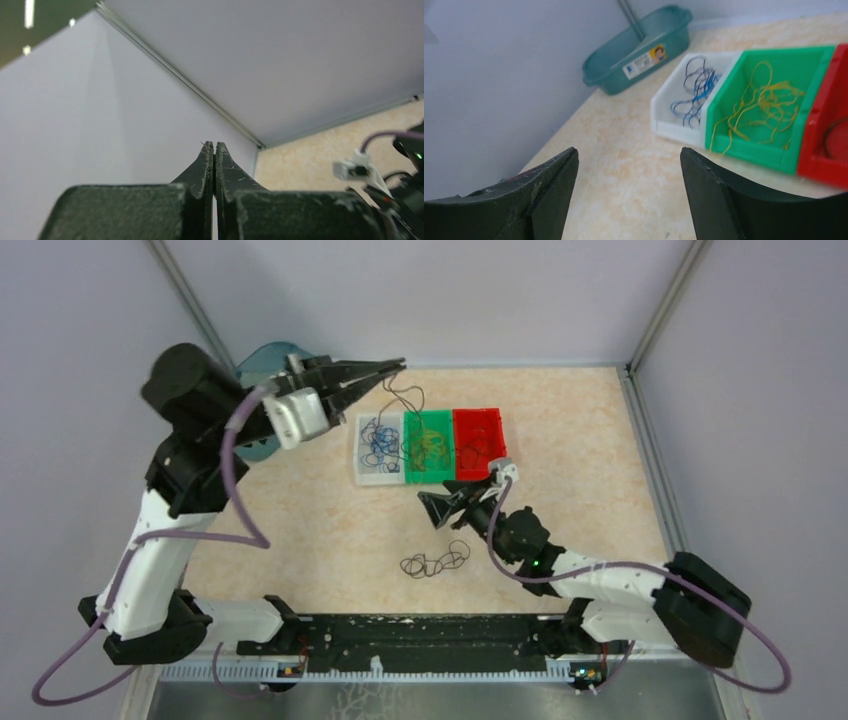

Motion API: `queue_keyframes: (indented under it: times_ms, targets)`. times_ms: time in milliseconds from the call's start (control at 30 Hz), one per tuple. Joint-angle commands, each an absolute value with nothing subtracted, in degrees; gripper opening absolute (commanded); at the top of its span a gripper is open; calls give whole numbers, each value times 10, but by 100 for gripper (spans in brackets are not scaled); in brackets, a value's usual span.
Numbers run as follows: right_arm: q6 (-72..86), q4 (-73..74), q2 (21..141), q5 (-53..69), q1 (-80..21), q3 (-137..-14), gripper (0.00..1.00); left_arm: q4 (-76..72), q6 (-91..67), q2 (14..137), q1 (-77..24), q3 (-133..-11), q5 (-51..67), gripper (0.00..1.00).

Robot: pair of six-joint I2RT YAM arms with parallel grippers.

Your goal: Untangle the cables

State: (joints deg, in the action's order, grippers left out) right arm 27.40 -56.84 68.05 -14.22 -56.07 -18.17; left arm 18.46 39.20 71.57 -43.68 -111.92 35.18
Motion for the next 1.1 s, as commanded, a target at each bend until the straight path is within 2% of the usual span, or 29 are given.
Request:
queue_keyframes:
  times_ms: [0,333,633,1067]
  targets:
    - [229,-372,582,-203,-531,-243,76,200,403,720,-438,-1053,343,0]
    - [286,-100,431,-441,-476,-259,74,152,356,812,-451,-1014,307,0]
    - [338,26,400,-451,-411,-245,73,106,356,969,-455,-1056,240,0]
    - [339,27,349,-451,-392,-214,74,72,446,1150,-455,-1111,168,0]
